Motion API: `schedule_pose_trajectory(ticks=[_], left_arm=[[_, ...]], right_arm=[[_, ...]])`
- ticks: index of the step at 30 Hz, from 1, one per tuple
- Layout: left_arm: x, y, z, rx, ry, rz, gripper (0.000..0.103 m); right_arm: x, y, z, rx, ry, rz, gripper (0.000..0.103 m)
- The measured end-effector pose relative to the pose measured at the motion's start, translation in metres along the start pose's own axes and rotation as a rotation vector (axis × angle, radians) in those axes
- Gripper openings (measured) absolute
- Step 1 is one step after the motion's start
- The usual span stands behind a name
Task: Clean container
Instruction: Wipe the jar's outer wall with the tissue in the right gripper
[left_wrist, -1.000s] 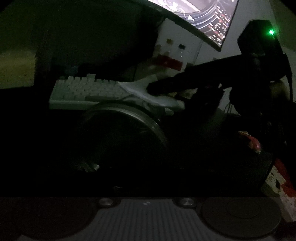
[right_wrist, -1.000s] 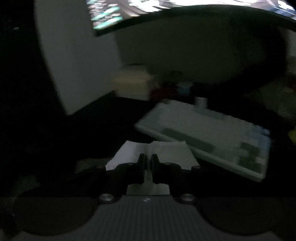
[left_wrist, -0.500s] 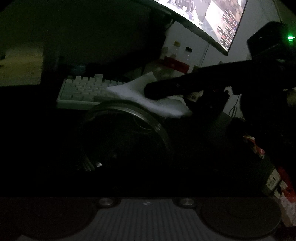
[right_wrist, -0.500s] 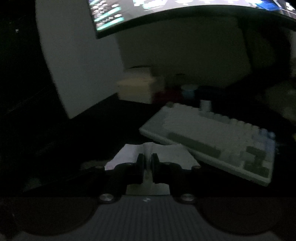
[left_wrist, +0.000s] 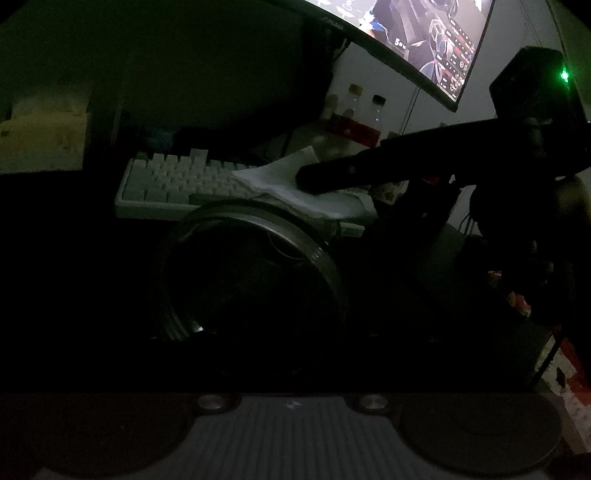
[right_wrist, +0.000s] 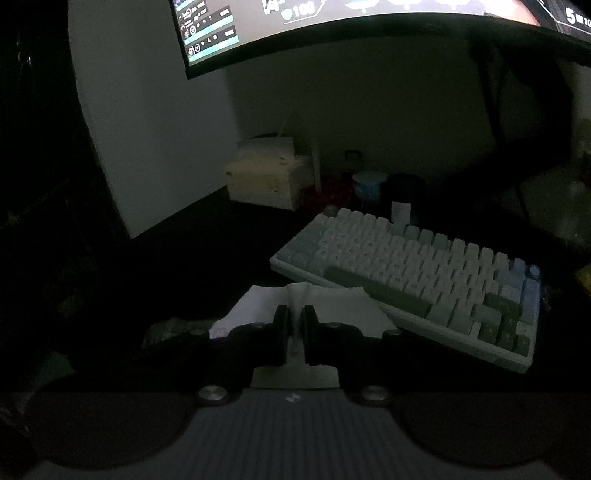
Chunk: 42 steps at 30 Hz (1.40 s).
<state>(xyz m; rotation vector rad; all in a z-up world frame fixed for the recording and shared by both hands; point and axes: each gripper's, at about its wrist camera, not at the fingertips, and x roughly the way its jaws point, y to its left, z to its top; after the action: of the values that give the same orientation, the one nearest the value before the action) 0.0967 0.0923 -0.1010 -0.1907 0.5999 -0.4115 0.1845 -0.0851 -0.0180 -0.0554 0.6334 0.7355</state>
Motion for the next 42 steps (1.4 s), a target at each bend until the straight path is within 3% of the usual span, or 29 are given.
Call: schedule_pose_trajectory(ticks=[7,14,22,42], left_arm=[[0.000,0.000,-0.001,-0.001,-0.001,0.000,0.043],[0.000,0.000,0.000,-0.008,-0.001,-0.001,0.043],[0.000,0.003,-0.001,-0.001,-0.001,-0.010,0.043],[0.000,0.013,0.004,0.022,0.011,-0.033,0.043]], right_arm=[[-0.001,0.006,0.000,0.007,0.005,-0.001,0.011],[-0.008,0.030,-0.003,-0.031,0.030,0.159,0.011],[-0.002,-0.001,0.002,0.057,0.037,-0.008,0.010],[-0.004,0.005,0.000,0.030,0.027,-0.005,0.011]])
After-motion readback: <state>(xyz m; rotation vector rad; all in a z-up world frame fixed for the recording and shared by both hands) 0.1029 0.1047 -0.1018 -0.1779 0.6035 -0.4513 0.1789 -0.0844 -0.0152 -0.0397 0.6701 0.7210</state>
